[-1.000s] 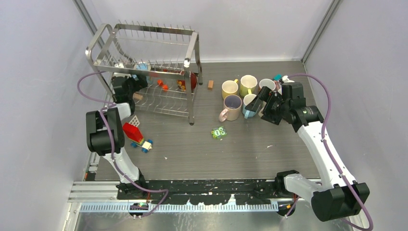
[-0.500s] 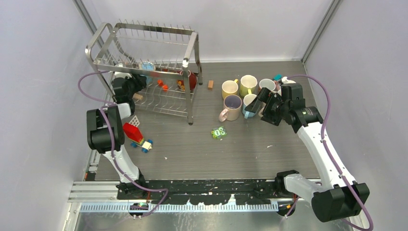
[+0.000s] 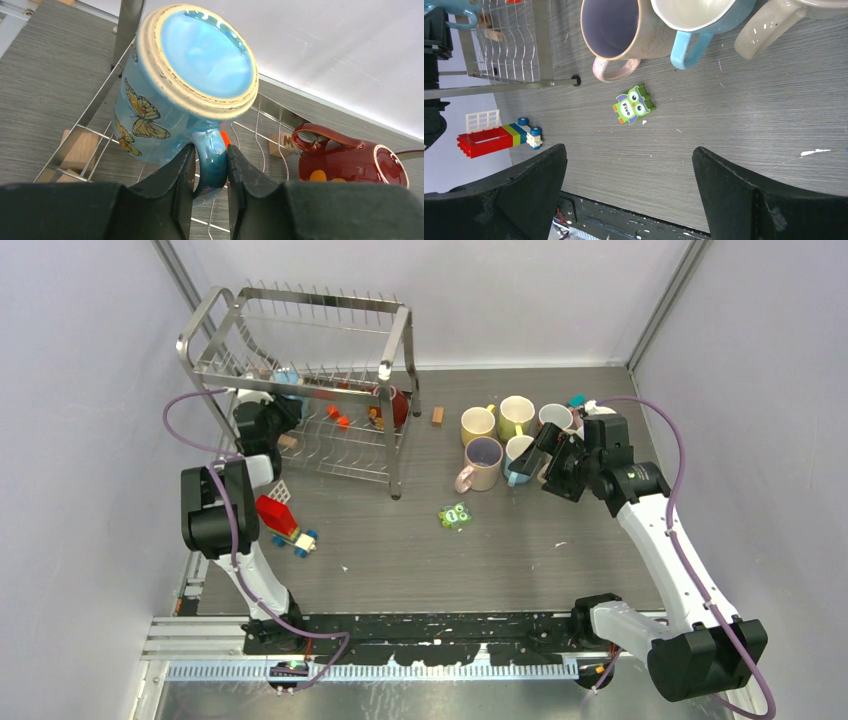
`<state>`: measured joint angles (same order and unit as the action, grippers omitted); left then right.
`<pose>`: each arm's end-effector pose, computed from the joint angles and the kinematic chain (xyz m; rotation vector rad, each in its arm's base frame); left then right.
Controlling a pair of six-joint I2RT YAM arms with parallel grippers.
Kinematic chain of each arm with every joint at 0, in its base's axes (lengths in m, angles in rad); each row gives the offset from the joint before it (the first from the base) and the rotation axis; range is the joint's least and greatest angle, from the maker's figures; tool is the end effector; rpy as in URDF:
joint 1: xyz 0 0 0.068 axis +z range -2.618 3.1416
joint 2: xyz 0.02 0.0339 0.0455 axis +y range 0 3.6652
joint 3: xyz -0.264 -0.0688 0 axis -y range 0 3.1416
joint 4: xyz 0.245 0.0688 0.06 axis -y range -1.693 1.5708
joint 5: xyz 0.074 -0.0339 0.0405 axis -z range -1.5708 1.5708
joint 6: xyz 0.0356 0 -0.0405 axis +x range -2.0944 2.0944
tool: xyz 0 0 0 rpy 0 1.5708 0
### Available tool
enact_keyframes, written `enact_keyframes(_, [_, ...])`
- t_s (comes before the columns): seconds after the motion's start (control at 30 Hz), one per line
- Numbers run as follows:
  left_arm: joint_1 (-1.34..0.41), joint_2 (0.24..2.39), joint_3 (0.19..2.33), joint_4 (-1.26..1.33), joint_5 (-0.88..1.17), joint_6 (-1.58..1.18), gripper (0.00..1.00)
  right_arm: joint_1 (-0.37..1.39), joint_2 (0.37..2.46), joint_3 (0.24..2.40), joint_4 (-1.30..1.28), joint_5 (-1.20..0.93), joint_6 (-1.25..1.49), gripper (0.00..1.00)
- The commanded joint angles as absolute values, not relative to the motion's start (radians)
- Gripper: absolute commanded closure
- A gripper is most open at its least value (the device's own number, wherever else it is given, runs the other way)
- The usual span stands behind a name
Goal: Unload the cups from the dish rack
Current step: Adjust the cup in the dish rack.
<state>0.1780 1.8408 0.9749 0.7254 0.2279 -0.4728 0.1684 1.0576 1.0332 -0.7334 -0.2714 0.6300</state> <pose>0.3975 0.0633 0.2050 -0.3871 1.6810 -0.4133 0.2108 0.0455 0.3231 0.4118 2.3693 0.7037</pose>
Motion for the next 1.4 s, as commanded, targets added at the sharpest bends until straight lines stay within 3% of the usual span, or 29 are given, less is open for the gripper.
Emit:
enact_keyframes(0.0, [0.193,1.829,0.935,0.668,0.162,-0.561,0.76,0.174,1.035,1.024,-0.698,-0.276,0.615,0.0])
enact_keyframes(0.47, [0.185,1.701,0.89,0.573,0.158,-0.604,0.9,0.174,1.033,1.011,-0.683,-0.278,0.617,0.0])
enact_keyframes(0.83, [0.144,1.624,0.848,0.484,0.112,-0.631,0.9,0.175,1.015,0.994,-0.676,-0.28,0.621,0.0])
enact_keyframes(0.97, [0.142,1.628,0.854,0.423,0.09,-0.625,0.79,0.175,1.011,0.989,-0.678,-0.281,0.619,0.0])
enact_keyframes(1.07, [0.135,1.623,0.851,0.395,0.036,-0.621,0.61,0.174,1.012,0.989,-0.68,-0.278,0.618,0.0])
enact_keyframes(1.17, [0.127,1.632,0.859,0.383,0.018,-0.602,0.5,0.175,1.014,0.99,-0.678,-0.279,0.618,0.0])
enact_keyframes(1.37, [0.102,1.644,0.88,0.347,-0.07,-0.57,0.41,0.175,1.021,0.991,-0.675,-0.279,0.617,0.0])
